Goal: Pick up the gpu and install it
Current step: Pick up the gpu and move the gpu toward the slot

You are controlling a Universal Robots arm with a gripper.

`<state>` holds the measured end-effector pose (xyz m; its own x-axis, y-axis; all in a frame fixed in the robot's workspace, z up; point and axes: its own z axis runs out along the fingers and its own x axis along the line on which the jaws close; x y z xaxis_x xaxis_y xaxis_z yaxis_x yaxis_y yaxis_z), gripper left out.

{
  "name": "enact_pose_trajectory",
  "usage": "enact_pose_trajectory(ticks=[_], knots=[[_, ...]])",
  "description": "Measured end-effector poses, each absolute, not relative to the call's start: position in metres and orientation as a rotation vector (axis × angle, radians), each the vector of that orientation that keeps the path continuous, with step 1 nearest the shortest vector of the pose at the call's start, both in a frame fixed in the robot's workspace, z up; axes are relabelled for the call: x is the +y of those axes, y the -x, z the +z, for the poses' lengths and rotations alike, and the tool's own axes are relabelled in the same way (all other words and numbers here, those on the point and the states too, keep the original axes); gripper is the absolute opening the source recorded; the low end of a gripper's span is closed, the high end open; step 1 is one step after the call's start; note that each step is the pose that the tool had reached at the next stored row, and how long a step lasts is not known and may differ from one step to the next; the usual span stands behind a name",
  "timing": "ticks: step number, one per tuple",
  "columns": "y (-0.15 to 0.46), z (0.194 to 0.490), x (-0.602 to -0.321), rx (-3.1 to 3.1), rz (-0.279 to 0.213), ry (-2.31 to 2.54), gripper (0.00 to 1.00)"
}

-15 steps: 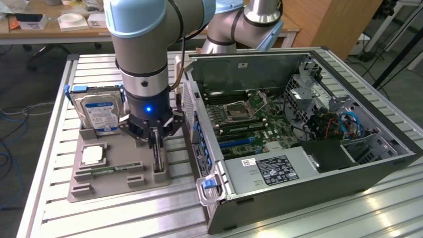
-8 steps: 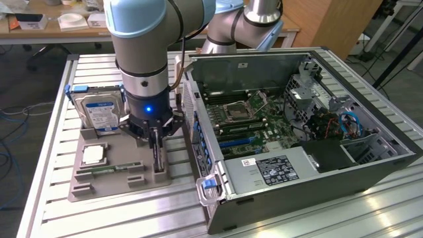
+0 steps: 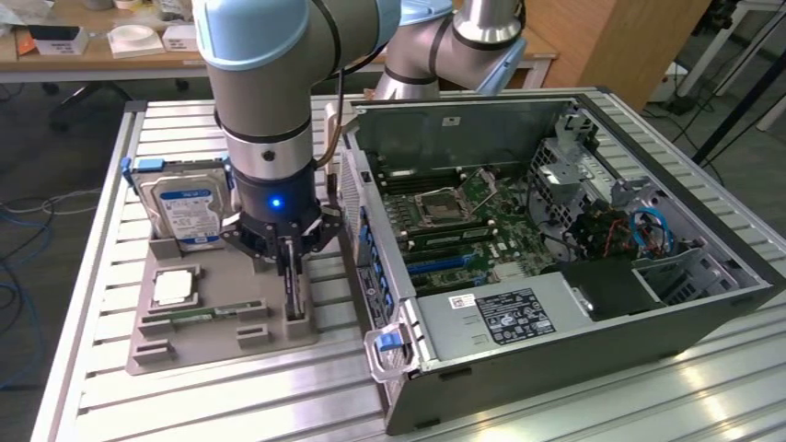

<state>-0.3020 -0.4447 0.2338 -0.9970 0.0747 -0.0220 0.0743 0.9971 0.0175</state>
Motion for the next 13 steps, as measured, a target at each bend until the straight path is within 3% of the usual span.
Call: enact_pose_trajectory(ticks=[13], knots=[[0.302, 0.2338, -0.4447, 3.117, 0.026, -0.116, 0.26]])
